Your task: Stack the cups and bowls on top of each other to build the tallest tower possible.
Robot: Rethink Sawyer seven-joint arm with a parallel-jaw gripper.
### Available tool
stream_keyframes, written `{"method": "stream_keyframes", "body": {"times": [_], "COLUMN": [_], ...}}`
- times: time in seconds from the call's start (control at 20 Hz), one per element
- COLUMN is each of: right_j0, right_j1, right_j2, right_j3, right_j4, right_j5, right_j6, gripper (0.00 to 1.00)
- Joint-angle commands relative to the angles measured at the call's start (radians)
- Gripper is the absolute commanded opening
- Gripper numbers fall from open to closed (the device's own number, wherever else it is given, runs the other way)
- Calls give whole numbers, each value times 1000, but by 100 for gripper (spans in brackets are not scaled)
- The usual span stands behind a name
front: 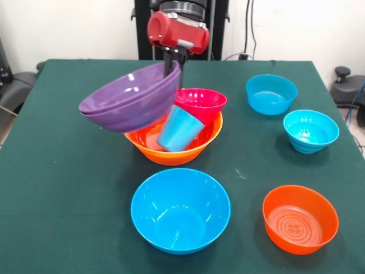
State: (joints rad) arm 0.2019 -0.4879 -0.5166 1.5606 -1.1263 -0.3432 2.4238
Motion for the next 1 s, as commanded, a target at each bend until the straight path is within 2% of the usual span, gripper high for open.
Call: {"method": "stream_keyframes", "body": {"times": [0.05, 0.15, 0.3, 0.35, 0.4, 0.5, 0.65, 0.8, 1.0], "right_j0": [-34, -60, -96, -142, -208, -154, -226, -307, -355], "right_j1": [-64, -71, -44, -43, -54, 1, 2, -21, -25], "right_j2": [253, 277, 274, 340, 416, 329, 429, 511, 576], "right_j3": [53, 77, 104, 128, 163, 128, 153, 196, 217], "right_j4": [-40, -13, 25, -7, -5, 33, 46, 113, 139], "right_j5": [133, 145, 102, 193, 299, 284, 454, 578, 654], "right_j6": [152, 147, 142, 124, 58, 28, -132, -213, -263], "gripper": [0, 0, 0, 0, 0, 0, 0, 0, 0]}}
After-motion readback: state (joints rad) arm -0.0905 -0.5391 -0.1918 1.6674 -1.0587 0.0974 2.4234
